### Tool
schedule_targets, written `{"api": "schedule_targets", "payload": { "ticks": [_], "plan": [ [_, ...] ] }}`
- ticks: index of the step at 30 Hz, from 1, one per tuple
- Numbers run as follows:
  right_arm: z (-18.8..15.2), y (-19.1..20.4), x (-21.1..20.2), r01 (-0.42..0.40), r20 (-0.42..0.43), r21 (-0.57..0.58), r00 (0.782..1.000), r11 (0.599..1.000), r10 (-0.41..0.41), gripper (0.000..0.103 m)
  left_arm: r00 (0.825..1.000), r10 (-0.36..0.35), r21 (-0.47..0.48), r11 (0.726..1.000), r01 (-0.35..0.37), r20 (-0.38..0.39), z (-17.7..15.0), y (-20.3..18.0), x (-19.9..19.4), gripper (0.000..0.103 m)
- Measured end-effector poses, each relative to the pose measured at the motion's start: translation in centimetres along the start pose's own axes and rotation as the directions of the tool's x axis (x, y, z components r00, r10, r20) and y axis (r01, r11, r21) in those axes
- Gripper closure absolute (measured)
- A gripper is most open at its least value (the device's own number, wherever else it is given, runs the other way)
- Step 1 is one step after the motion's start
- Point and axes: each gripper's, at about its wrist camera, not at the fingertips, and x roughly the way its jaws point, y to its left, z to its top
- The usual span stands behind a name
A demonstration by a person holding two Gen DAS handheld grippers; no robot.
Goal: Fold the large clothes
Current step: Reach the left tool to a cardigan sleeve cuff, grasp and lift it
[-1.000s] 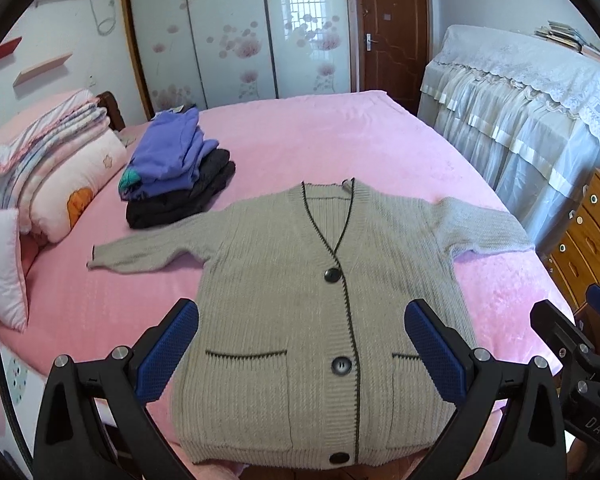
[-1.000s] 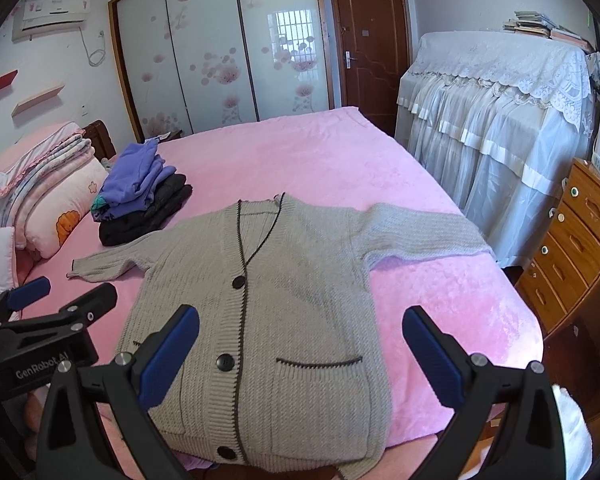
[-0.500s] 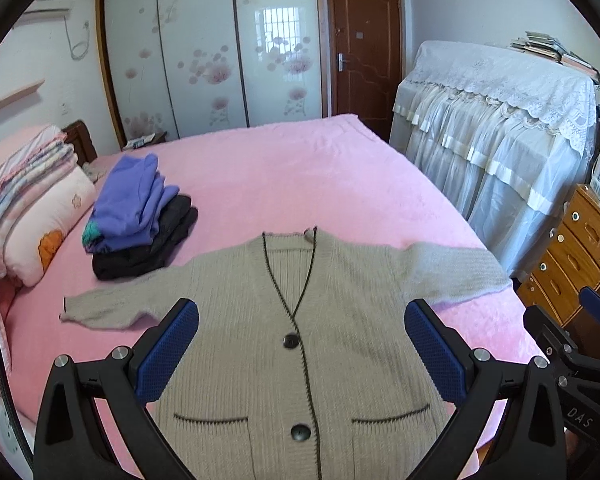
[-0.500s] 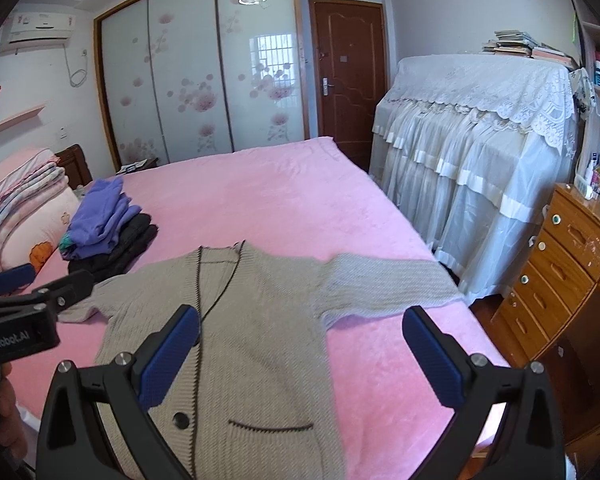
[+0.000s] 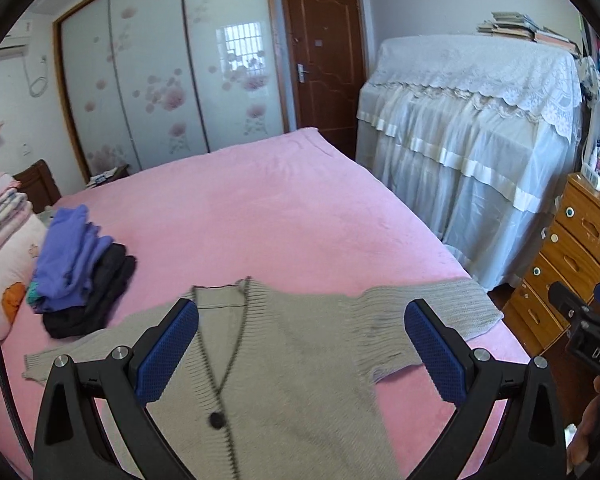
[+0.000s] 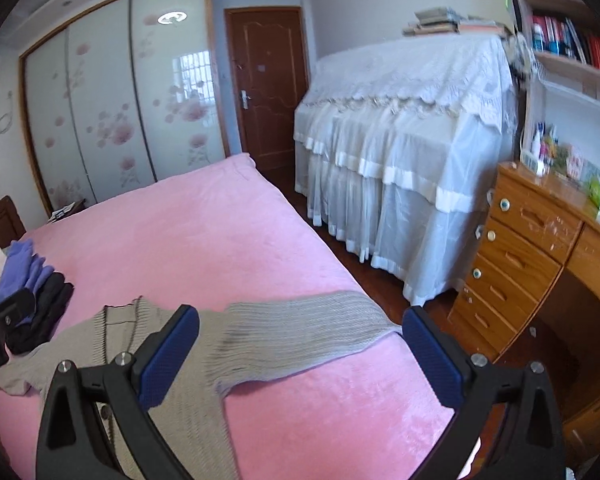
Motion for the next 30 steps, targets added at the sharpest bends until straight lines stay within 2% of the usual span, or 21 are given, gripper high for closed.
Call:
{"api": "schedule_targets", "payload": {
  "ticks": [4,8,13,17,22,28,30],
  "plan": [
    [-0.2,-4.1,5.1,0.019,-0.071,0.05,0.997,0.999,-0.016,0.006,0.999,0.006,0.037,0.999,-0.005,-0.034,-1.1,-3.7,6.4,0.001],
    [-1.5,-8.2,10.8,0.004,-0.184,0.144,0.983,0.99,0.023,0.013,0.997,0.004,0.057,0.998,0.001,-0.079,-2.6,-7.2,12.0,0.001],
    [-4.1,-12.5,17.2,0.001,-0.313,0.294,0.945,0.956,0.095,0.015,0.982,-0.013,0.031,0.999,0.019,-0.188,-5.7,-10.8,18.8,0.001],
    [-6.6,-14.9,21.4,0.014,-0.381,0.41,0.911,0.912,0.157,0.02,0.965,0.011,0.029,1.0,-0.004,-0.261,-8.2,-13.5,23.3,0.001],
    [-8.5,-15.6,24.4,0.017,-0.42,0.478,0.883,0.878,0.211,0.029,0.951,0.021,0.052,0.999,-0.005,-0.308,-10.2,-15.4,25.8,0.001],
    [-8.9,-15.5,27.6,0.039,-0.441,0.5,0.871,0.865,0.215,0.042,0.952,-0.001,0.064,0.998,0.022,-0.305,-10.6,-16.6,26.5,0.001],
    [-8.9,-15.5,28.4,0.05,-0.442,0.5,0.873,0.865,0.206,0.056,0.951,-0.004,0.066,0.997,0.026,-0.31,-10.3,-16.0,26.5,0.001]
  ]
}}
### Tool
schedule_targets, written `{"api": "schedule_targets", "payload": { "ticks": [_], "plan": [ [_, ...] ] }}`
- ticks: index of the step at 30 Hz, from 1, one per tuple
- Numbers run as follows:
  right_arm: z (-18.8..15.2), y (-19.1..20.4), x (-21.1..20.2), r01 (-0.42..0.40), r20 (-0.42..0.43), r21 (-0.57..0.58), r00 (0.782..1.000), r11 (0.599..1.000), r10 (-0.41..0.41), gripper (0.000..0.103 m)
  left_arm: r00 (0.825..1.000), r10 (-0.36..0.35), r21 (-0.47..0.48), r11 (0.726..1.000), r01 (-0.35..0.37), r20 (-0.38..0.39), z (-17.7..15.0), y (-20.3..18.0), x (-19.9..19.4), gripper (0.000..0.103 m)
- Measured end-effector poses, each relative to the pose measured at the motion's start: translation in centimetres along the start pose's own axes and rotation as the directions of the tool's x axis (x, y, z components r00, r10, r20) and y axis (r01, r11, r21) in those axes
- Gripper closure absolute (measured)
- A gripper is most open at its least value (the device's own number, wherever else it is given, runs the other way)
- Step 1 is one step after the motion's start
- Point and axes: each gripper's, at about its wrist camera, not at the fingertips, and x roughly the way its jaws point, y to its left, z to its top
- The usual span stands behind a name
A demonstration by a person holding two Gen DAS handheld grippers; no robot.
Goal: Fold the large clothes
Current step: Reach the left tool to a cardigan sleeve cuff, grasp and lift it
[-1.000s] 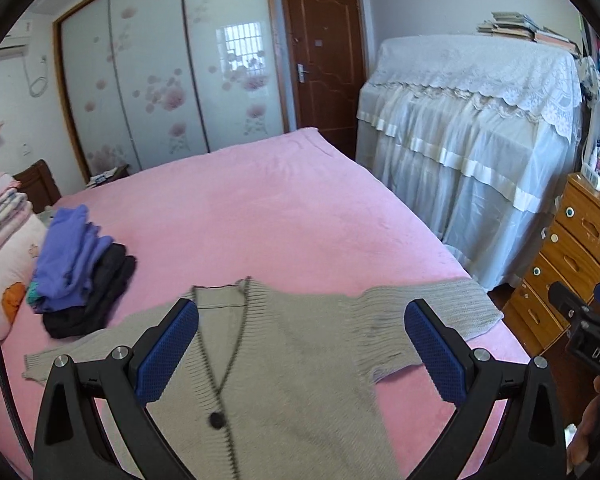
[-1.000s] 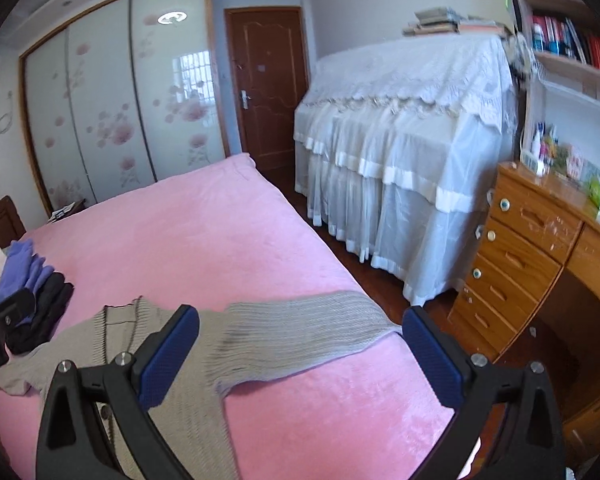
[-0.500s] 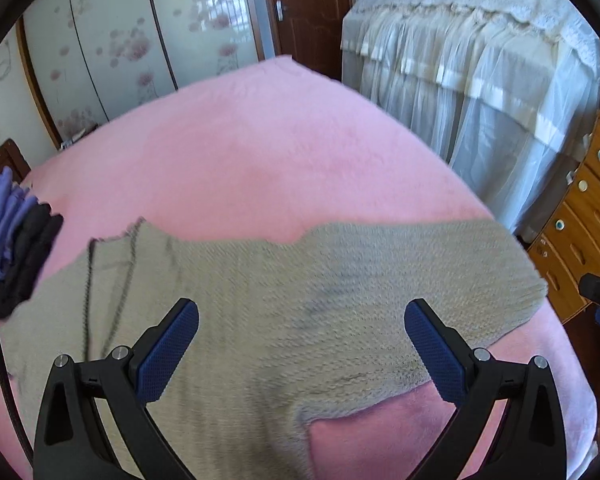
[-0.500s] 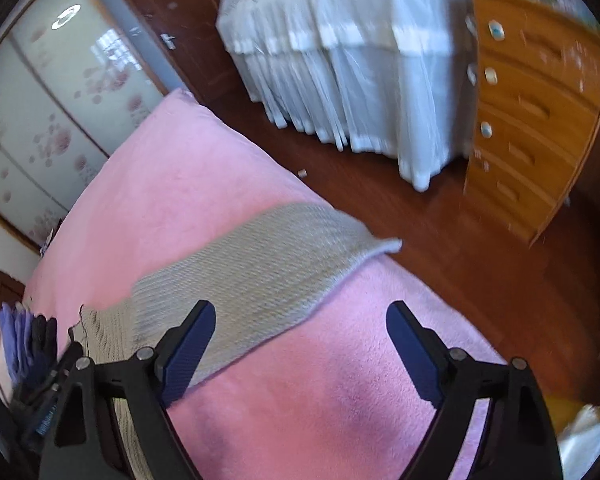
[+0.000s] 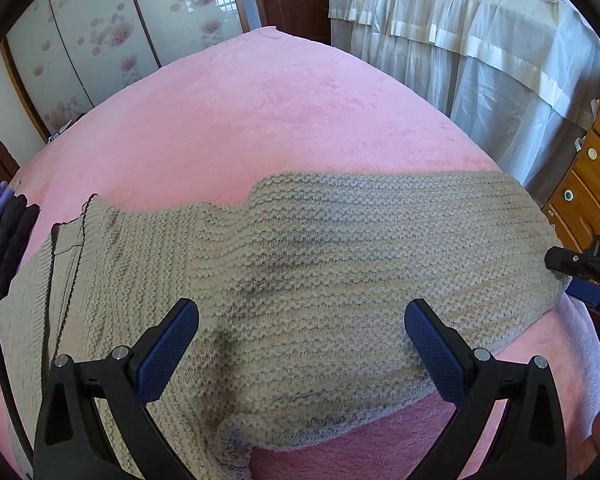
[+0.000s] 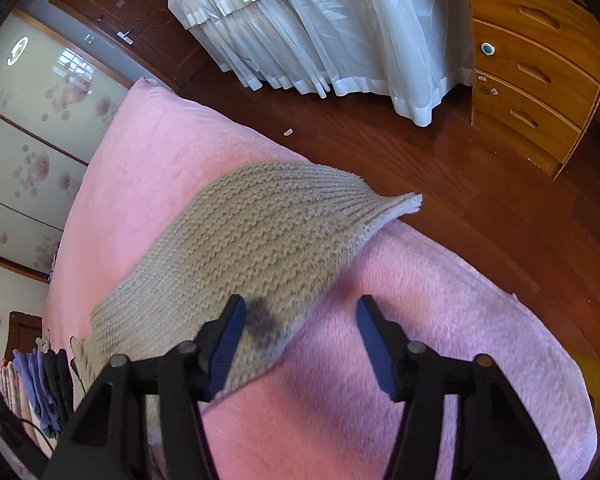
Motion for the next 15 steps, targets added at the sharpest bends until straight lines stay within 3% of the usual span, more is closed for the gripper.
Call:
{"api": "schedule_targets", "payload": {
  "ticks": [3,5,10,12,15],
  "plan": [
    [0.5,0.4,0.2,-0.012,0.015,-0.004,1.0,1.0,0.012,0.083,1.0,-0.012,-0.012,1.0,0.012,-0.001,0.2,0.9,-0.3,0.001],
    [0.5,1.2,-0.4,-0.011,0.056,-0.031,0.998,0.999,0.013,0.09,1.0,-0.025,-0.028,0.999,0.025,-0.001,0.3,1.5,-0.6,0.001],
    [-0.9,5.7,-4.9,-0.012,0.226,-0.235,0.972,0.972,0.066,0.092,0.998,-0.06,-0.071,0.996,0.062,0.024,0.6,4.8,-2.6,0.001],
    [-2.0,8.2,-6.6,-0.029,0.254,-0.335,0.96,0.942,0.12,0.092,0.997,-0.072,-0.093,0.993,0.076,0.039,0.7,7.0,-3.7,0.001],
    [-4.2,12.2,-8.4,-0.068,0.237,-0.5,0.948,0.863,0.212,0.092,0.995,-0.08,-0.13,0.988,0.087,0.056,0.3,10.9,-5.2,0.001]
  ]
}}
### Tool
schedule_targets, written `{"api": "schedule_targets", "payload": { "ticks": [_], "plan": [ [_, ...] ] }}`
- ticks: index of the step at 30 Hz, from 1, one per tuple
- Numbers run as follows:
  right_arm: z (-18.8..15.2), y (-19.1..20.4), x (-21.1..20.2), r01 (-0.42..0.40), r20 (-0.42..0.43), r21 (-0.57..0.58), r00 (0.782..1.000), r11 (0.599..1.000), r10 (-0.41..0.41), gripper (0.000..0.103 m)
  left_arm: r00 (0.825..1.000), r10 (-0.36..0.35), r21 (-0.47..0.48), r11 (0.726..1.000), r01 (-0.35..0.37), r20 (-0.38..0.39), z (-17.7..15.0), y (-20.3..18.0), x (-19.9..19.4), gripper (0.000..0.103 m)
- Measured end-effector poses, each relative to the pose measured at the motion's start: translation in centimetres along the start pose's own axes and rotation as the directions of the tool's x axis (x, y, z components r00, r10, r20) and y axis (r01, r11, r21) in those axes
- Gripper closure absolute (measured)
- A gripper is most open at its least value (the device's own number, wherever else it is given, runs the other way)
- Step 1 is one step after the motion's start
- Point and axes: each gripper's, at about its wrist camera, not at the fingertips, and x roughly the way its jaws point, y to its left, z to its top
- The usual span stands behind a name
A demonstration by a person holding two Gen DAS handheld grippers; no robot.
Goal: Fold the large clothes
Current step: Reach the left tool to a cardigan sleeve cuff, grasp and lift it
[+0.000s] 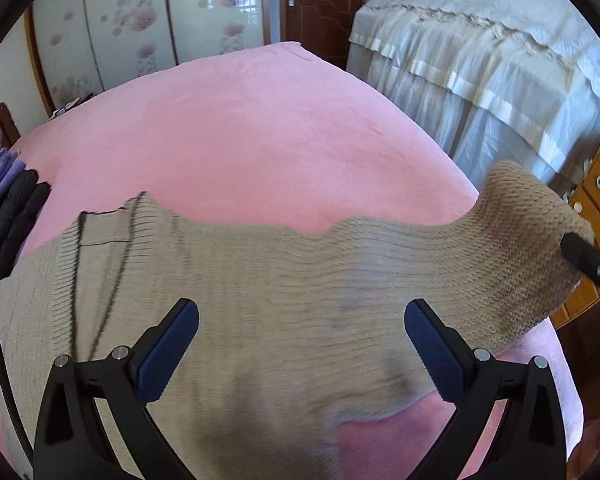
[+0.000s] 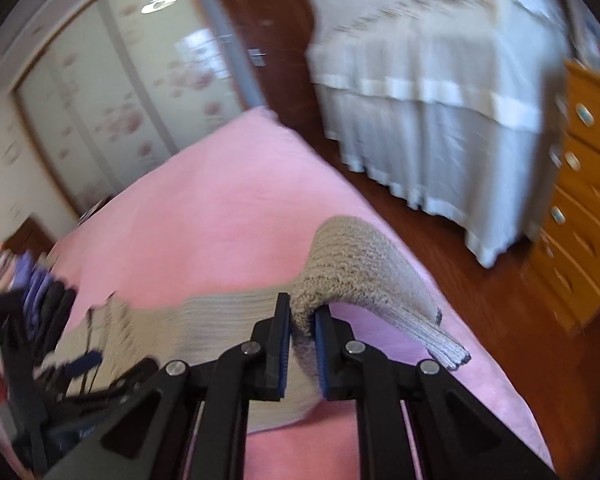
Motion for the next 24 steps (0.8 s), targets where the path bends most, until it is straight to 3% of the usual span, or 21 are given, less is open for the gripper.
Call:
{"api": "schedule_targets", "payload": {
  "ticks": [5,10,13,15,20,24],
  "plan": [
    [-2.1,8.6,0.5,-0.105,-0.07,-0.276,0.994,0.956,0.089,0.092,1.0,0.013,-0.072,0.997,-0.013,-0.006,-1.5,7.5,-2.0,0.001],
    [-6.4,14.9,3.5,-0.187,-0.201,-0.396,0.973,0.899,0.114,0.089,0.997,0.042,-0.128,0.99,-0.051,-0.071,-4.4,13.7,-1.6,0.001],
    [-9.4,17.8,5.1,-0.226,-0.307,-0.409,0.947,0.884,0.101,0.074,0.992,0.038,-0.157,0.986,-0.057,-0.122,-5.9,16.2,-1.0,0.001],
    [-10.9,18.6,5.5,-0.279,-0.377,-0.369,0.917,0.886,0.132,0.053,0.989,0.016,-0.166,0.985,-0.041,-0.146,-6.6,17.1,-0.7,0.001],
    [-12.2,17.4,3.9,-0.298,-0.398,-0.291,0.902,0.909,0.168,0.05,0.987,-0.049,-0.111,0.993,0.032,-0.155,-6.6,16.0,-0.6,0.001],
    [-12.5,15.2,1.4,-0.243,-0.348,-0.249,0.926,0.938,0.148,0.05,0.983,-0.108,-0.032,0.994,0.105,-0.149,-5.9,12.7,-0.6,0.001]
  ]
}}
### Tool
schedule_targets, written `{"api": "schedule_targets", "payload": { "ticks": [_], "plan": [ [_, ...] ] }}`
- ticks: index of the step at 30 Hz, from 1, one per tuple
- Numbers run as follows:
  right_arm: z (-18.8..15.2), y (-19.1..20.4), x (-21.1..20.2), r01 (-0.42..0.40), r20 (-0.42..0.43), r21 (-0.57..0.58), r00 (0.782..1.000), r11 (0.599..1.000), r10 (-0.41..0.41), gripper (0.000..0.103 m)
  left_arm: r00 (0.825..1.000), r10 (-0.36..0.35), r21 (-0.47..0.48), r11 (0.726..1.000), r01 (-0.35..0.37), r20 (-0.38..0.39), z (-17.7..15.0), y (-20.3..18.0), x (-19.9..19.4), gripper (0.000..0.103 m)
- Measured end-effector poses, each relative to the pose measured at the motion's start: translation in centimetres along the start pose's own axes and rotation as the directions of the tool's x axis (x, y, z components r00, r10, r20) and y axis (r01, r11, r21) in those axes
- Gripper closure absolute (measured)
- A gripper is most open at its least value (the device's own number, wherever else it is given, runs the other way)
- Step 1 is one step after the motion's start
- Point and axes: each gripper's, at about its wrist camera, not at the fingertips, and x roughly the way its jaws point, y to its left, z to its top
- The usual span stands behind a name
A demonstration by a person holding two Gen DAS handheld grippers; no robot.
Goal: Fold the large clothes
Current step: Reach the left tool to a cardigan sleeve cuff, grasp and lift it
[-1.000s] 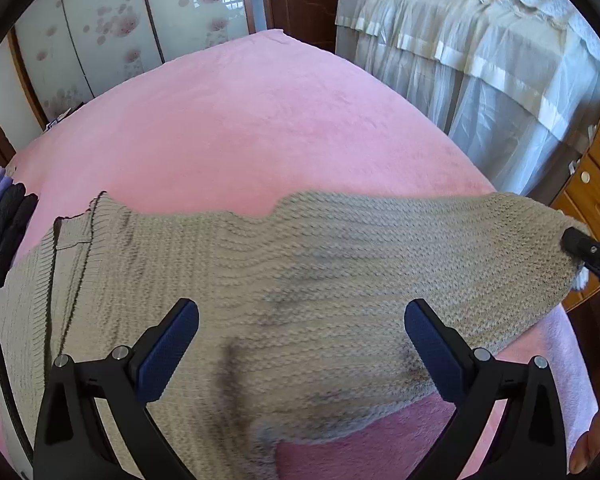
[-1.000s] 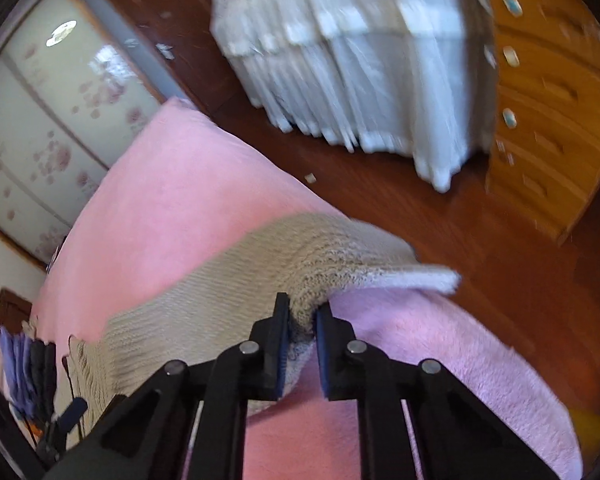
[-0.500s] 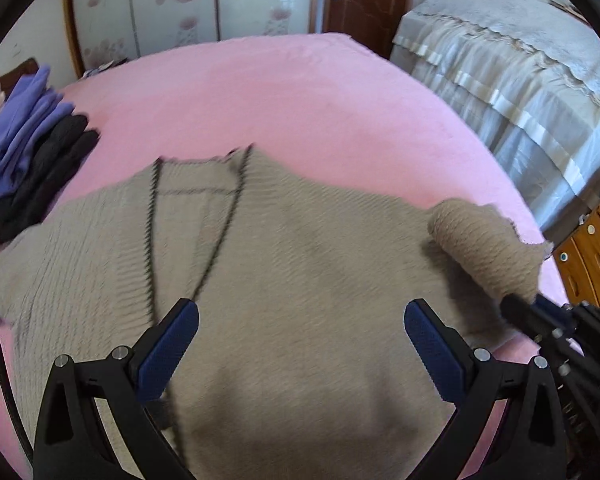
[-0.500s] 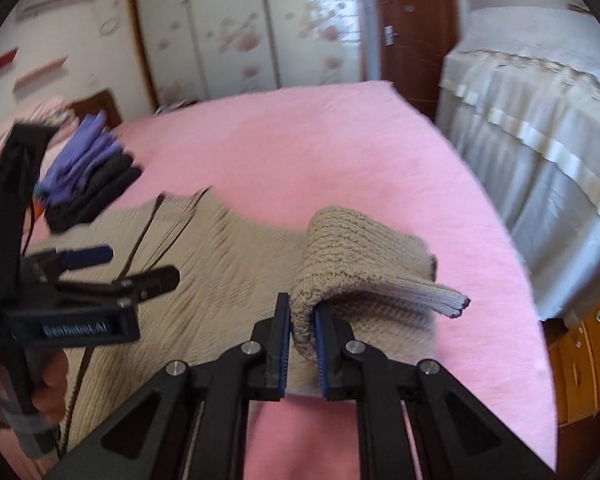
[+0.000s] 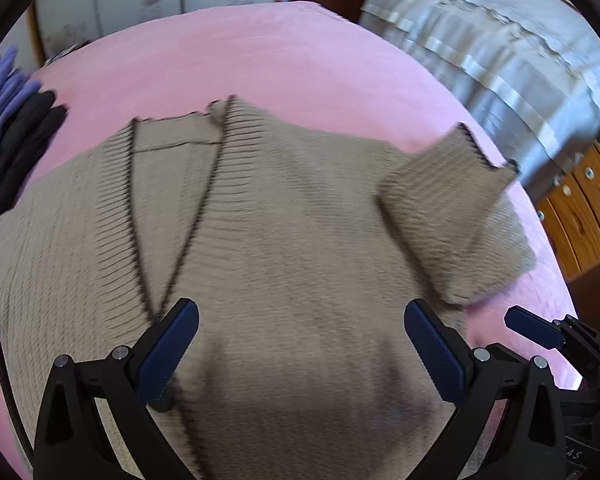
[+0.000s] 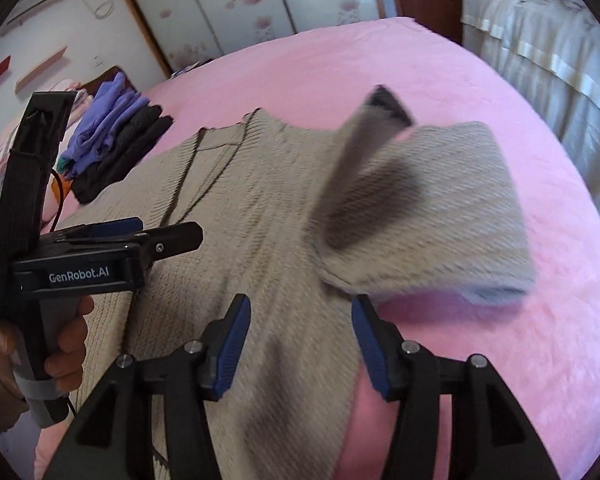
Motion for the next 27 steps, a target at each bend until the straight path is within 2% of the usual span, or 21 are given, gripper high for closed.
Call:
{"api": "schedule_targets", "payload": {
  "ticks": [4,8,11,13,14,15,16,17,19,22,27],
  "plan": [
    [-1.7,-1.7,-2.5,0.039,0.05,0.074,0.998,0.996,-0.043,0.05,1.0,-0.012,0.06,0.998,0.012,0.012,0.7,-3.4,0.4,0.001],
    [-3.4,-3.6,-4.5,0.013,0.094,0.178,0.995,0.984,-0.03,0.05,0.999,0.029,0.085,0.996,-0.031,0.019,1.9,-7.1,1.0,0.001],
    [-4.0,-4.1,-4.9,0.009,0.107,0.213,0.994,0.977,-0.033,0.05,0.987,0.163,0.122,0.979,-0.163,0.017,3.0,-9.9,2.1,0.001],
    [-4.3,-4.0,-4.8,0.017,0.11,0.219,0.993,0.976,-0.042,0.05,0.964,0.264,0.142,0.954,-0.264,0.02,3.7,-11.3,3.0,0.003],
    [-4.5,-4.0,-4.9,0.019,0.11,0.22,0.993,0.975,-0.044,0.05,0.952,0.304,0.146,0.942,-0.303,0.017,4.1,-11.8,3.5,0.02],
    [-4.4,-3.9,-4.6,0.019,0.109,0.221,0.993,0.975,-0.044,0.05,0.952,0.306,0.147,0.941,-0.303,0.008,4.4,-12.1,3.6,0.038],
    [-4.4,-3.9,-4.6,0.018,0.107,0.223,0.993,0.975,-0.043,0.05,0.957,0.29,0.15,0.947,-0.284,-0.016,4.6,-12.2,3.9,0.089],
    [-4.5,-4.0,-4.5,0.016,0.104,0.225,0.994,0.974,-0.04,0.05,0.965,0.254,0.142,0.96,-0.243,-0.065,5.0,-12.1,4.3,0.097],
    [-4.5,-4.2,-4.3,0.016,0.097,0.224,0.995,0.974,-0.039,0.05,0.97,0.239,0.115,0.966,-0.231,-0.054,5.4,-11.7,3.6,0.097],
    [-4.4,-4.3,-3.5,0.026,0.075,0.219,0.996,0.975,-0.043,0.05,0.972,0.234,0.154,0.96,-0.233,0.012,6.2,-11.4,1.9,0.098],
    [-3.3,-4.4,-1.4,0.03,0.053,0.22,0.998,0.975,-0.042,0.05,0.964,0.229,0.162,0.955,-0.25,0.136,8.8,-9.7,-3.2,0.098]
  ]
}}
